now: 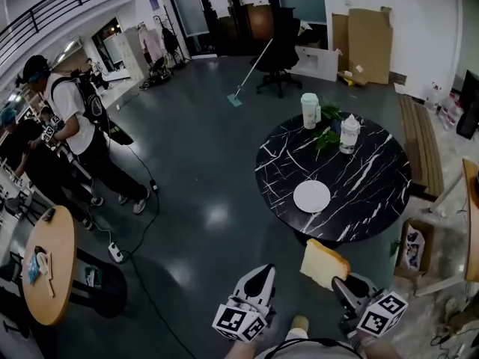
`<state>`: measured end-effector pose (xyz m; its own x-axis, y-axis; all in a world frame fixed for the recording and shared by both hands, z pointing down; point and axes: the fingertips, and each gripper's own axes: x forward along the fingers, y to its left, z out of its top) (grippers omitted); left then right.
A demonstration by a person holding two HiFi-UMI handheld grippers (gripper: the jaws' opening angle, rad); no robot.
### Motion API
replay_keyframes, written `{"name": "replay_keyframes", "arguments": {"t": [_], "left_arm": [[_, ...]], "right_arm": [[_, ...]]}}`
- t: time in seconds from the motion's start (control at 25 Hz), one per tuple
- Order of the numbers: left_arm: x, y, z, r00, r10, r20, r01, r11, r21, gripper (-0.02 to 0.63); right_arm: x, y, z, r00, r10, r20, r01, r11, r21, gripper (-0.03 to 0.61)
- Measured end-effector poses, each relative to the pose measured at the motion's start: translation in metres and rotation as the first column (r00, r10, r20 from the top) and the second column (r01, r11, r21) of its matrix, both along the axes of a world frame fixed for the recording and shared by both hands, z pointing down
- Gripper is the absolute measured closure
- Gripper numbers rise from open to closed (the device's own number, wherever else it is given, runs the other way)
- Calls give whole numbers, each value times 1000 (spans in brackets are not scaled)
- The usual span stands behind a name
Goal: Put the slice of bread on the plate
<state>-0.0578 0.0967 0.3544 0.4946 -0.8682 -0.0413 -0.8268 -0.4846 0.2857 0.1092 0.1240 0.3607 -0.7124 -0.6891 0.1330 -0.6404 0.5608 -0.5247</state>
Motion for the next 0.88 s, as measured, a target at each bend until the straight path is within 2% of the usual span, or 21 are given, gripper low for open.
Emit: {"name": "replay_keyframes", "arguments": {"t": [0.2,0.4,0.68,0.88], "left_arm": [[7,-15,-6,1000,-16,6,16,1000,25,606],[10,-17,-1,999,-24,22,24,1000,1,606],[12,-37,4,999,-22,29,23,1000,-14,606],[27,-63,14,999,30,31,-29,999,-40,606]], "right_arm": [[3,-14,1,999,-34,6,34,999,12,488],[-1,-16,5,998,-57,34,58,998,-2,488],[7,-33,13,998,-41,42,42,999,-22,488],[15,-54,17,999,4,44,-2,999,-40,488]]}}
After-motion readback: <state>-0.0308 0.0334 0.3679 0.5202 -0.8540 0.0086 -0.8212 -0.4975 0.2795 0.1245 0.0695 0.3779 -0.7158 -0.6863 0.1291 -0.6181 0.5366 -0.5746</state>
